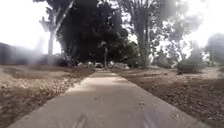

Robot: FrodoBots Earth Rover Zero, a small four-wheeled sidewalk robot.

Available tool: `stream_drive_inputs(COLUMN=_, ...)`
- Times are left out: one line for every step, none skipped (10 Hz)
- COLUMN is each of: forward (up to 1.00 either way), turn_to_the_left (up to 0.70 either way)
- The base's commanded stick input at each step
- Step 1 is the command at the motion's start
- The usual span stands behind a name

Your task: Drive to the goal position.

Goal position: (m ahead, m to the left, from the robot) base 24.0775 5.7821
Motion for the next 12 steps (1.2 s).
stream_drive_inputs(forward=0.7, turn_to_the_left=0.03)
stream_drive_inputs(forward=0.7, turn_to_the_left=0.07)
stream_drive_inputs(forward=0.7, turn_to_the_left=0.09)
stream_drive_inputs(forward=0.7, turn_to_the_left=0.05)
stream_drive_inputs(forward=0.7, turn_to_the_left=0.01)
stream_drive_inputs(forward=0.7, turn_to_the_left=0.0)
stream_drive_inputs(forward=0.7, turn_to_the_left=0.0)
stream_drive_inputs(forward=0.7, turn_to_the_left=0.0)
stream_drive_inputs(forward=0.7, turn_to_the_left=0.0)
stream_drive_inputs(forward=0.7, turn_to_the_left=0.0)
stream_drive_inputs(forward=0.7, turn_to_the_left=0.0)
stream_drive_inputs(forward=0.7, turn_to_the_left=0.0)
